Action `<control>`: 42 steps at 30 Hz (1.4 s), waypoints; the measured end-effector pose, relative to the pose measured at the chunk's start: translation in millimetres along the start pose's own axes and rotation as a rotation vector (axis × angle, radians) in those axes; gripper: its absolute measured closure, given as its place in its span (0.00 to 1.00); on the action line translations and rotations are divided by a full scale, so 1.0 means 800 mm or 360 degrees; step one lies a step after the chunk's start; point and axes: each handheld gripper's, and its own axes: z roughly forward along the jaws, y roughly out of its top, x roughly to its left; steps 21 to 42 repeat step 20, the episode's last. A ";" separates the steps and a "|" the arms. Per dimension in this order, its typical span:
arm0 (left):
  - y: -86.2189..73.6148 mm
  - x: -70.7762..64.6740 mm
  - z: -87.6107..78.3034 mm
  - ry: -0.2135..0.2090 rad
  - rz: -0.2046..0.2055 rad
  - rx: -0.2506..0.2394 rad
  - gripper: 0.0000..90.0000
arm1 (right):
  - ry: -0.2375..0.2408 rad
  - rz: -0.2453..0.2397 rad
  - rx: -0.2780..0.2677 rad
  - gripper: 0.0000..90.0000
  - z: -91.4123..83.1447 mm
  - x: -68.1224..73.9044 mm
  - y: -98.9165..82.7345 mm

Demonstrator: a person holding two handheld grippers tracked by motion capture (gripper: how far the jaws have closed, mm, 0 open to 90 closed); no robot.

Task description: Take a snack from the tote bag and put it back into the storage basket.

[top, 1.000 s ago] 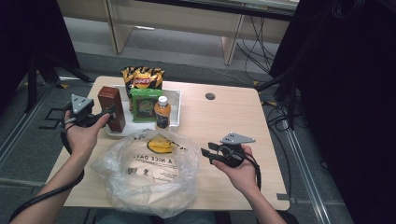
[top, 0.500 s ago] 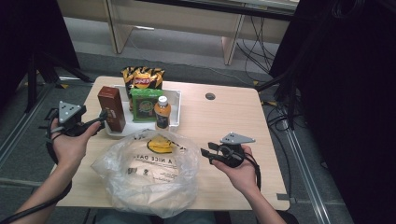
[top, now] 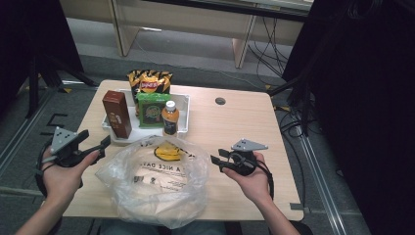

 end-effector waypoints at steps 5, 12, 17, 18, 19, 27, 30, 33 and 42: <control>-0.021 -0.007 -0.019 -0.0058 -0.0092 0.0045 0.28 | -0.0007 0.0026 0.0030 0.63 -0.002 0.002 0.001; -0.043 -0.016 -0.041 -0.0080 -0.0108 0.0036 0.29 | -0.0015 -0.0027 0.0015 0.63 0.000 0.000 0.000; -0.047 -0.018 -0.038 -0.0104 -0.0072 0.0049 0.30 | -0.0009 -0.0011 0.0018 0.62 0.002 -0.002 -0.001; -0.048 -0.019 -0.037 -0.0110 -0.0068 0.0050 0.31 | -0.0019 -0.0036 0.0022 0.62 0.001 -0.004 -0.001; -0.048 -0.019 -0.036 -0.0119 -0.0062 0.0052 0.31 | -0.0007 0.0004 0.0017 0.62 0.002 -0.003 -0.002; -0.049 -0.020 -0.035 -0.0123 -0.0064 0.0055 0.31 | -0.0010 0.0015 0.0006 0.62 0.001 -0.003 -0.002; -0.049 -0.020 -0.035 -0.0123 -0.0064 0.0055 0.31 | -0.0010 0.0015 0.0006 0.62 0.001 -0.003 -0.002; -0.049 -0.020 -0.035 -0.0123 -0.0064 0.0055 0.31 | -0.0010 0.0015 0.0006 0.62 0.001 -0.003 -0.002; -0.049 -0.020 -0.035 -0.0123 -0.0064 0.0055 0.31 | -0.0010 0.0015 0.0006 0.62 0.001 -0.003 -0.002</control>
